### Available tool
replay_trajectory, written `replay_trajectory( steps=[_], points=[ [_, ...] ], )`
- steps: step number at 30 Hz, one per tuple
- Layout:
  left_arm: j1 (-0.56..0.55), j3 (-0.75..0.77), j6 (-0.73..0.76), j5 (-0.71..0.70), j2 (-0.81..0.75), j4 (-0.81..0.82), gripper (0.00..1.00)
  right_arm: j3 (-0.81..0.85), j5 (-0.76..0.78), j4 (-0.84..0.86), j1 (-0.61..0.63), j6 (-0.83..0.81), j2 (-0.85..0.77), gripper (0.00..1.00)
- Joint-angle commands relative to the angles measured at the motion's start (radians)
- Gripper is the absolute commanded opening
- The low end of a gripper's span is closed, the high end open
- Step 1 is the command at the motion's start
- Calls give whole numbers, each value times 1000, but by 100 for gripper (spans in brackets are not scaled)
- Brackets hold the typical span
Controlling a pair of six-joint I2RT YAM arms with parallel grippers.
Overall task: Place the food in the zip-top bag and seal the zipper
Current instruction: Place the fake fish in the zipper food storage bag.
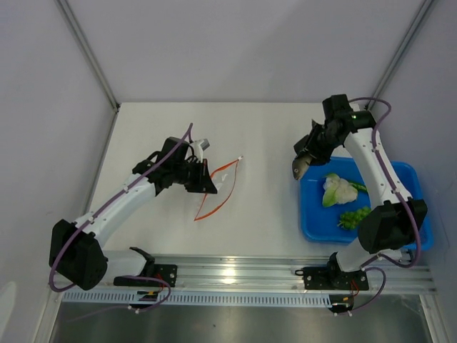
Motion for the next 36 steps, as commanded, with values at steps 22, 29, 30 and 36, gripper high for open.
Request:
replay_trajectory(
  steps=[22, 29, 30, 36],
  points=[
    [2, 156, -23, -276, 8, -88, 1, 414, -120, -326, 452, -137, 199, 0],
    [2, 309, -38, -437, 101, -172, 1, 408, 2, -345, 604, -176, 201, 0],
    [2, 330, -38, -444, 129, -184, 0, 401, 8, -343, 621, -177, 199, 0],
    [0, 375, -56, -471, 198, -255, 1, 367, 28, -345, 673, -159, 218, 0]
  ],
)
